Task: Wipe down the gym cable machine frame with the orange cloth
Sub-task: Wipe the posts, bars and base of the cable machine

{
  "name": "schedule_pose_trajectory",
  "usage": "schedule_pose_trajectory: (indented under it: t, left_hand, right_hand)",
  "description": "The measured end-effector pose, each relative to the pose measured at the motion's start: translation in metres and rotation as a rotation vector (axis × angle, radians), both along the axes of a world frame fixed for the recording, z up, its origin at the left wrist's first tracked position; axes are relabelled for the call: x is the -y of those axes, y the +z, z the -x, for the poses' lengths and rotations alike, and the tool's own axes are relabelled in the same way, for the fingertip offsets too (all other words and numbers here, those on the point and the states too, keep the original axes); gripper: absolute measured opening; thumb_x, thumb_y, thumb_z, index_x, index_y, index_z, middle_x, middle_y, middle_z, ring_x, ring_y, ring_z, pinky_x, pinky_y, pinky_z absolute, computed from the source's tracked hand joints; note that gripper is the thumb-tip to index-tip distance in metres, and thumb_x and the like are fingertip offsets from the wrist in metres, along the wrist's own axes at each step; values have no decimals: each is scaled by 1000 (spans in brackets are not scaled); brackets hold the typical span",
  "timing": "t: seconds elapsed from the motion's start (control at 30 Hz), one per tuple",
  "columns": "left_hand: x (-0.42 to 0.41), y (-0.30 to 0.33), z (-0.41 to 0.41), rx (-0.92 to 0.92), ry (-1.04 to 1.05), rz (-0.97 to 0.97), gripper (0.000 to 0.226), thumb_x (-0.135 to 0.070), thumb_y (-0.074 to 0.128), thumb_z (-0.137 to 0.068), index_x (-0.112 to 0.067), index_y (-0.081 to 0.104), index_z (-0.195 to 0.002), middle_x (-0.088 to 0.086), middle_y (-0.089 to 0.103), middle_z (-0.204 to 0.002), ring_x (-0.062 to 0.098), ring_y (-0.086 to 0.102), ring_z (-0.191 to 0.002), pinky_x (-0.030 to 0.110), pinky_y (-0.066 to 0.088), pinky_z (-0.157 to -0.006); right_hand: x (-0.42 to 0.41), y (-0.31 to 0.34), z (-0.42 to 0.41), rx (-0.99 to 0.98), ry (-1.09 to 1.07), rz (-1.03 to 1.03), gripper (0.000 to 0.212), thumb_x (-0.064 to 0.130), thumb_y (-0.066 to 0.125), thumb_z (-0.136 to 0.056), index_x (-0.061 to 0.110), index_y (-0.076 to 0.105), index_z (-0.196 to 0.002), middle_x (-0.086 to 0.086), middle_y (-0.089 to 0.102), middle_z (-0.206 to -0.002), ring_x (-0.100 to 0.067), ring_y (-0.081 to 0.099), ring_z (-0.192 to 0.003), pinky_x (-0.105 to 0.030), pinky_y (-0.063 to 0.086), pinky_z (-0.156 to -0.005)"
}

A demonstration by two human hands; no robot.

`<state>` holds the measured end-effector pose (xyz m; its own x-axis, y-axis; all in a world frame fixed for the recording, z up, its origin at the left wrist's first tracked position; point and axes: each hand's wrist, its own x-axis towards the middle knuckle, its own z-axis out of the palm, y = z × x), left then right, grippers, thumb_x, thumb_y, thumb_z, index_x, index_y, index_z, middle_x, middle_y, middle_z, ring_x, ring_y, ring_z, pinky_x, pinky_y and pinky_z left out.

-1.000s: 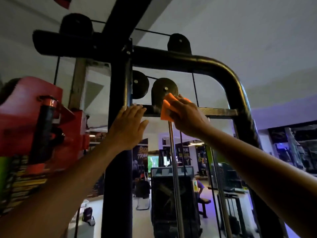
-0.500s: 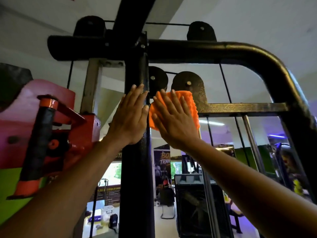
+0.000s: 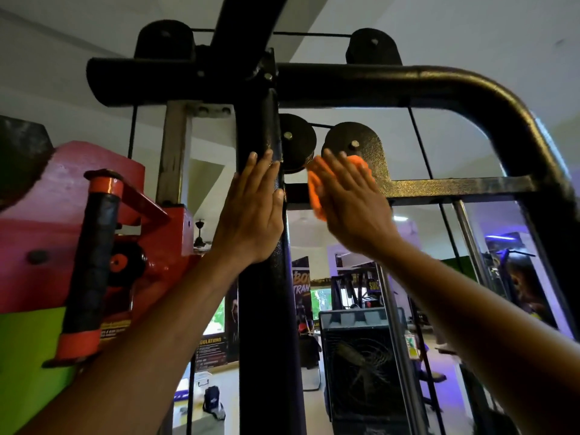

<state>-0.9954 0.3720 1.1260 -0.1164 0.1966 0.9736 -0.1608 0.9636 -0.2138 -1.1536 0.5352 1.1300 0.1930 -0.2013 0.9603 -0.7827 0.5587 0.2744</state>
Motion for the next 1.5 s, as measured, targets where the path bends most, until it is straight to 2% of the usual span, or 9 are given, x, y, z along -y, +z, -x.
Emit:
schedule_pose_trajectory:
  t: [0.1,0.23,0.4,0.57,0.67,0.77,0.97,1.2,1.5]
  left_hand:
    - [1,-2,0,-3,2,0,62,-40,20,-113,-20,23,-171,-4,7,-181,14,-4,-167,44,3,-136]
    - [2,-3,-1,-4,15,4,61,-39,22,-114,-19,23,-171,-2,8,-181,15,-4,-167,43,1,-136]
    - [-4,-8,-1,44,139,17,63,-42,23,-112,-19,26,-171,-1,7,-181,18,-6,-167,49,0,-135]
    - [-28,-10,1,155,199,61,68,-47,20,-108,-22,25,-170,-2,15,-180,16,2,-167,54,-11,-133]
    - [-42,7,6,137,167,59,64,-45,21,-110,-23,26,-170,-2,19,-179,16,7,-167,52,-8,-134]
    - [-54,29,16,110,134,41,56,-38,32,-116,-25,27,-170,-2,22,-179,18,10,-167,51,-3,-134]
    - [-67,47,34,145,217,62,57,-36,35,-115,-27,23,-171,-1,18,-179,18,8,-167,49,0,-134]
    - [-62,63,37,120,318,63,61,-39,37,-116,-24,19,-172,-1,14,-180,19,6,-167,48,1,-133]
    - [-61,65,43,114,367,68,63,-47,30,-115,-26,14,-172,-4,7,-181,16,3,-167,42,-2,-133]
  right_hand:
    - [7,-3,-10,147,35,108,69,60,11,-113,30,-1,-174,0,-9,-182,-23,-13,-167,-53,-2,-136]
    - [24,-18,-25,-15,51,-54,65,54,23,-116,29,9,-174,2,-3,-182,-25,-12,-168,-50,-7,-135]
    - [-26,-15,9,0,50,-78,83,9,62,-106,28,18,-173,0,8,-179,-27,5,-166,-59,15,-132]
    - [-72,-6,15,133,164,43,72,17,58,-109,28,24,-172,-9,13,-181,-42,22,-163,-67,52,-110]
    - [-84,24,6,105,133,120,75,40,52,-113,29,11,-175,-7,2,-182,-34,2,-167,-66,29,-128]
    - [-69,42,7,86,98,65,73,63,21,-113,33,-5,-174,-3,-17,-181,-28,-17,-167,-60,-4,-134]
    - [-35,3,36,94,49,-4,70,63,9,-113,32,-10,-173,0,-21,-180,-24,-23,-165,-55,-11,-134]
    - [-34,69,32,169,109,3,75,62,14,-111,26,-9,-173,-6,-18,-180,-31,-20,-165,-57,-6,-134]
    - [-43,47,56,8,77,-38,70,64,10,-111,33,-4,-173,1,-16,-180,-24,-20,-166,-53,-10,-134]
